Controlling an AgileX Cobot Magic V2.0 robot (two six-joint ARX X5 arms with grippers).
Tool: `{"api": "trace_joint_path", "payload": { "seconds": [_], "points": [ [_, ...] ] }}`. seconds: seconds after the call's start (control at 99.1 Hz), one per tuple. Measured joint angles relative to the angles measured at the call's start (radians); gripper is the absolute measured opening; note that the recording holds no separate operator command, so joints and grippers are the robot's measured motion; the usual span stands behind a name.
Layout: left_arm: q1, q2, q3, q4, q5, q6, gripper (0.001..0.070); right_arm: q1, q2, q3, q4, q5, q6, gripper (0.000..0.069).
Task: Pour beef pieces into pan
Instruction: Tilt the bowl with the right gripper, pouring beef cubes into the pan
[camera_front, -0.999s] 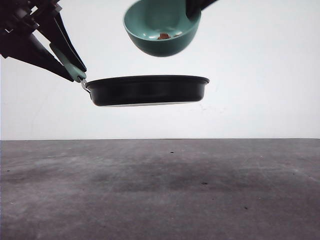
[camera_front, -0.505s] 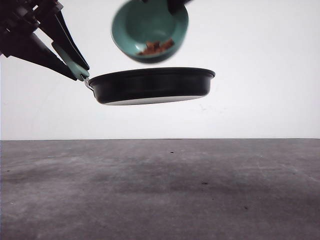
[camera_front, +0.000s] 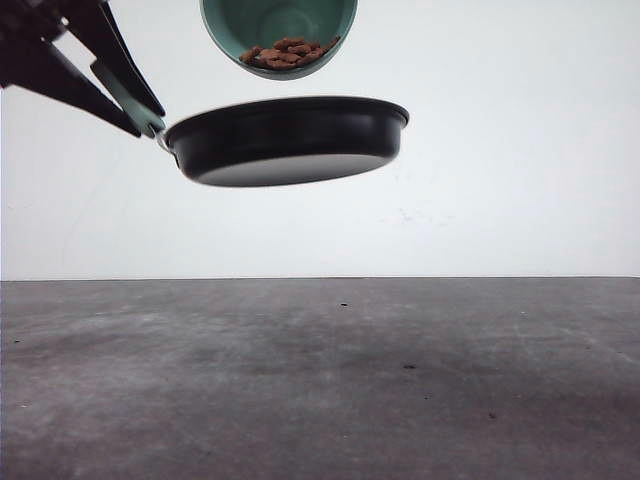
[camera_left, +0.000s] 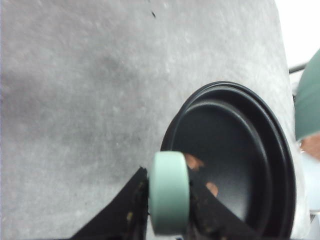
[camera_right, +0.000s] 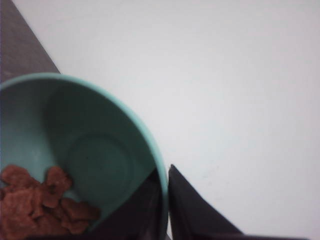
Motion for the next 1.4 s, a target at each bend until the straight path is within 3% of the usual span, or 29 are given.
{"api": "trace_joint_path", "payload": {
  "seconds": [0.131,0.394,0.727,1.403],
  "points": [
    [0.016,0.000,0.026,-0.005,0.011,0.000,0.0058,-0.001,0.000,-0.001,0.025,-0.024,-0.019,0.0014],
    [0.044,0.000,0.044,-0.050,0.020,0.000,0.0058,-0.019,0.000,-0.042,0.212,-0.117,-0.113,0.0014],
    [0.059,0.000,0.050,-0.050,0.026,0.000,0.0058,-0.082,0.003,-0.063,0.316,-0.208,-0.138,0.0014],
    [0.059,0.000,0.050,-0.048,0.005,0.004,0.0058,-0.115,0.005,-0.063,0.346,-0.296,-0.169,0.0014]
  ]
}}
